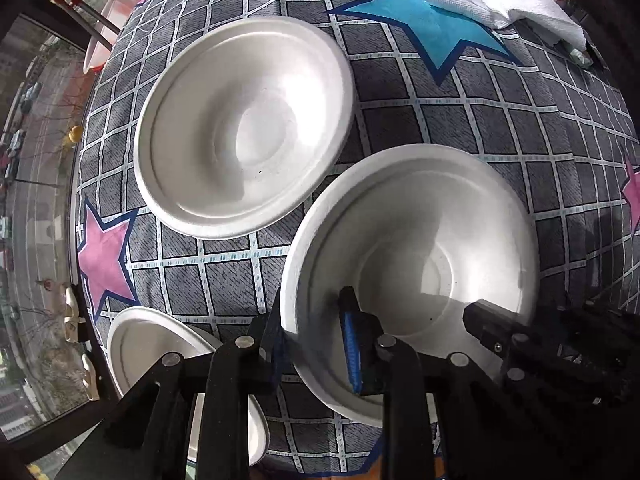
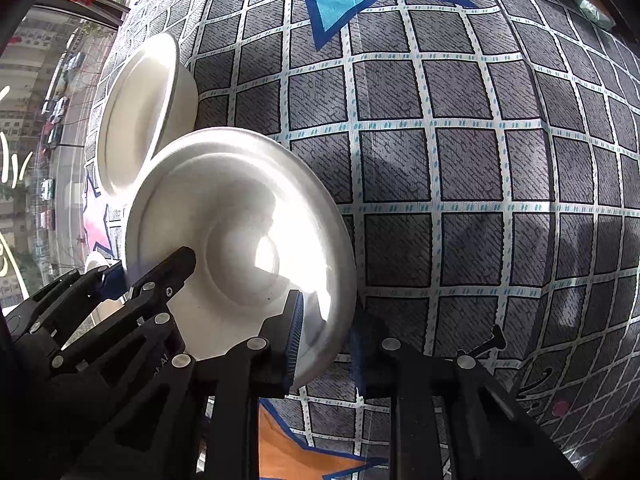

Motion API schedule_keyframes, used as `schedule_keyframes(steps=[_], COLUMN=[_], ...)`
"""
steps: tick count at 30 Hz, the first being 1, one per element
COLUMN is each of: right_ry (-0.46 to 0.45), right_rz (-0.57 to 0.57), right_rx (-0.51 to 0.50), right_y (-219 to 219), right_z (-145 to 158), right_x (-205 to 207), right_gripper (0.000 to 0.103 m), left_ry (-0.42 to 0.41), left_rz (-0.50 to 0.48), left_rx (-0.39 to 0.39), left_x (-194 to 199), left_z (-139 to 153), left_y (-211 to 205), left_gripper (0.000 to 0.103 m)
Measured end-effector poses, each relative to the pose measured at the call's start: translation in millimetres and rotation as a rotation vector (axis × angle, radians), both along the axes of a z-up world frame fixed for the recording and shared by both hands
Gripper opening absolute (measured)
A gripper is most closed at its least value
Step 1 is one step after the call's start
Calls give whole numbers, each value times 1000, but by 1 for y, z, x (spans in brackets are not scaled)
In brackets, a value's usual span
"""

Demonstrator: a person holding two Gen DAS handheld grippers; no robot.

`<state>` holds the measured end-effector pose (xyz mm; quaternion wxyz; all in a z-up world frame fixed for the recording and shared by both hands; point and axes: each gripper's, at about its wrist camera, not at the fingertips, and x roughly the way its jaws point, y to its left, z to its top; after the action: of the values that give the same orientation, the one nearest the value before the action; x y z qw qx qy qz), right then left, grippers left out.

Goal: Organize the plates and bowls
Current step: 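Grasp the white bowl rim with both grippers and lift it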

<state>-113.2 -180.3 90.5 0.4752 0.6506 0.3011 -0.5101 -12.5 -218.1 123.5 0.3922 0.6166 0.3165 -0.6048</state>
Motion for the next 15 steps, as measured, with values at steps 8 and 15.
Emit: schedule_keyframes(steps=[8, 15], right_ry=[12, 39], right_rz=[-3, 1], right_rx=[35, 68], right_y=[58, 113], right_z=[-4, -8], right_x=[-8, 3], right_gripper=[25, 25], left_ry=[19, 24], left_rz=[-58, -112], left_rx=[30, 62], left_x=[-7, -9], left_z=[1, -2], left_y=[51, 106], left_gripper=[27, 27])
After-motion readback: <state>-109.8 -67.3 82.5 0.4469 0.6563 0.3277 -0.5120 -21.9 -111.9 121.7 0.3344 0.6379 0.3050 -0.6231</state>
